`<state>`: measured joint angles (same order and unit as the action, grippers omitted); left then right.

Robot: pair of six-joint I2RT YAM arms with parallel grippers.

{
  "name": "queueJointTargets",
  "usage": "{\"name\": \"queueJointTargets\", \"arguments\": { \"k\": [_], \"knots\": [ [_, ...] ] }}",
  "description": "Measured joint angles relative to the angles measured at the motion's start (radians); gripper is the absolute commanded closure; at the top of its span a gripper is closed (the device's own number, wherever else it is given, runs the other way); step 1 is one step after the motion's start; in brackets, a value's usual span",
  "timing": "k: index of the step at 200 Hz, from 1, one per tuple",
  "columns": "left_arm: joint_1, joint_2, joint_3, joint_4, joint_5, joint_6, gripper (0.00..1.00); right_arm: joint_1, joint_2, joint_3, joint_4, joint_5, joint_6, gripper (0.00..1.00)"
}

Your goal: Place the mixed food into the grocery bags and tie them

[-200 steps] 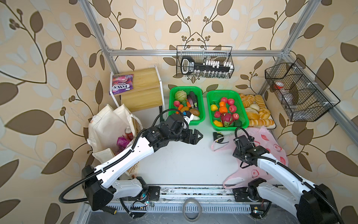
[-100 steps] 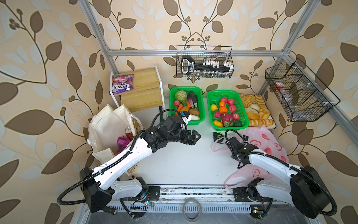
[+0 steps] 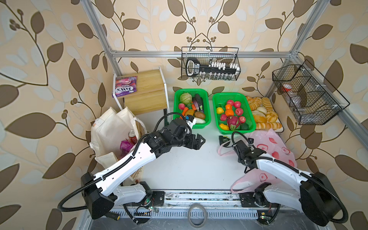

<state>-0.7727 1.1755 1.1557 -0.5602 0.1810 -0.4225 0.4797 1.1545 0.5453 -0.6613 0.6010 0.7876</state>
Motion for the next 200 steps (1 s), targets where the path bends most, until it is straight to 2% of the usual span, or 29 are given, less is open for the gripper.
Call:
{"name": "queueJointTargets", "arguments": {
  "k": [9,22,33,54,75,79,88,109,131,151,184,200],
  "knots": [
    [0.0,-0.001,0.0,0.001,-0.003,0.001,0.1,0.001,-0.013,0.004,-0.003,-0.011,-0.005,0.91],
    [0.0,-0.002,0.0,0.0,-0.005,0.003,0.1,0.002,-0.025,0.018,-0.008,-0.027,-0.003,0.62],
    [0.0,-0.002,0.0,0.001,-0.006,0.004,0.1,0.003,-0.026,0.034,-0.015,-0.035,-0.006,0.5],
    [0.0,-0.002,0.0,0.001,-0.006,0.005,0.1,0.003,-0.007,0.055,-0.018,-0.041,-0.005,0.39],
    [0.0,-0.002,0.0,0.001,-0.007,0.009,0.1,-0.006,0.047,0.069,-0.015,-0.048,-0.02,0.35],
    [0.0,-0.002,0.0,0.0,-0.006,0.011,0.09,-0.01,0.058,0.072,-0.014,-0.05,-0.026,0.3],
    [0.0,-0.002,0.0,0.0,-0.006,0.014,0.1,-0.025,0.086,0.079,-0.006,-0.056,-0.031,0.28],
    [0.0,-0.002,0.0,-0.01,-0.006,0.022,0.1,-0.082,0.142,0.081,0.022,-0.094,-0.052,0.28],
    [0.0,-0.002,0.0,-0.014,-0.006,0.023,0.1,-0.153,0.181,0.076,0.066,-0.182,-0.074,0.37],
    [0.0,-0.002,0.0,-0.014,-0.006,0.023,0.09,-0.187,0.187,0.061,0.113,-0.274,-0.093,0.5],
    [0.0,-0.002,0.0,-0.014,-0.006,0.023,0.1,-0.186,0.159,0.034,0.17,-0.375,-0.097,0.86],
    [0.0,-0.002,0.0,-0.014,-0.006,0.023,0.1,-0.177,0.121,0.017,0.173,-0.424,-0.099,0.95]
  ]
}}
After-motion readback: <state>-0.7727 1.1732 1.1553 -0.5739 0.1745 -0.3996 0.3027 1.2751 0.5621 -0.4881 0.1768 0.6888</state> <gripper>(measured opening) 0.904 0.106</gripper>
